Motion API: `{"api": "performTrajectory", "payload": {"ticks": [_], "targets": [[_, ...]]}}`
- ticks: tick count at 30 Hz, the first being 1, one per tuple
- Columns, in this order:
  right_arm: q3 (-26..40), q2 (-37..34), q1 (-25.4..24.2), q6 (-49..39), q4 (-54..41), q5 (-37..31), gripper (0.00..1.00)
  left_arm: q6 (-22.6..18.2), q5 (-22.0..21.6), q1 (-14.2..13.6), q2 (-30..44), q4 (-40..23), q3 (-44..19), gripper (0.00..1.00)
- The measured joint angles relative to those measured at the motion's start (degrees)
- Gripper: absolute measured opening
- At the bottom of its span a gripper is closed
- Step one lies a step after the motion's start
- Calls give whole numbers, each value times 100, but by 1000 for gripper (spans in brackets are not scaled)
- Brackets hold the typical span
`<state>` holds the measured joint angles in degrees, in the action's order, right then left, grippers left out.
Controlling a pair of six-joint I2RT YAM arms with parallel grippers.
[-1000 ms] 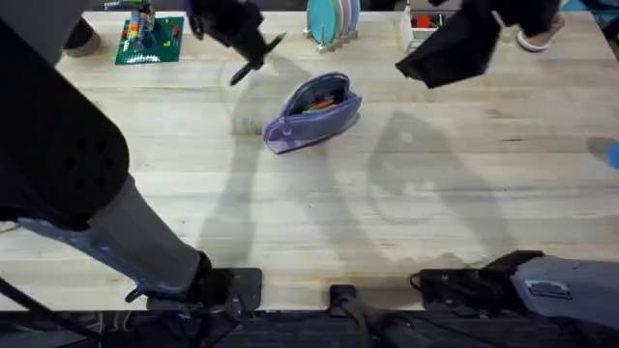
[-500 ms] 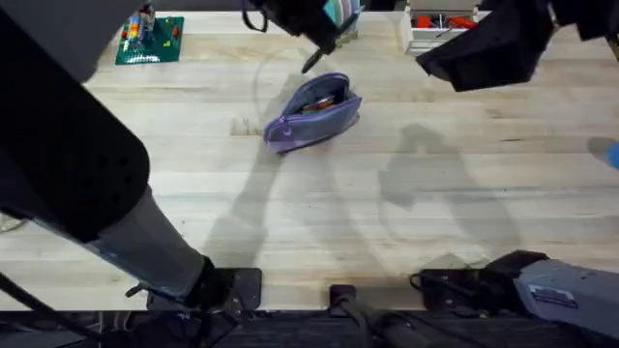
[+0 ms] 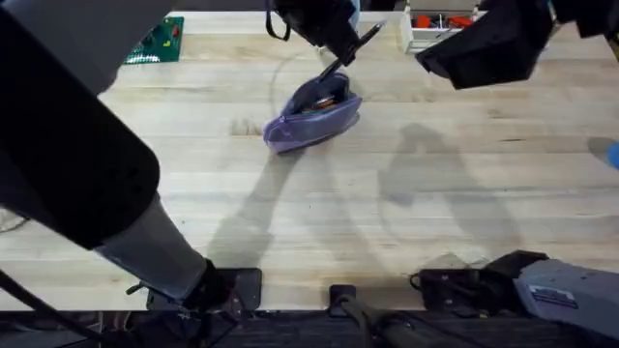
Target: Unzip the bag, pick up the pens from the table one at a time and place them inside, then zip the bag closed.
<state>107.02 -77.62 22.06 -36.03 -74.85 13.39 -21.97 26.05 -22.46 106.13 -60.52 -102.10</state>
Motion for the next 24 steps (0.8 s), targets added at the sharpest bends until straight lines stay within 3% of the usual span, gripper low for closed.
{"api": "performTrajectory", "payload": {"ticks": [5,11,20,24], "targets": [[0,0,0,-36,1,1,996,15,-210,11,73,-99,-4,43],[0,-2,0,-97,24,0,996,17,-394,11,791,-754,-4,43],[0,0,0,-127,93,-19,996,15,-1390,11,922,-1492,-7,43],[0,0,0,-129,153,-77,996,-18,-1601,9,922,-1601,-7,43]]}}
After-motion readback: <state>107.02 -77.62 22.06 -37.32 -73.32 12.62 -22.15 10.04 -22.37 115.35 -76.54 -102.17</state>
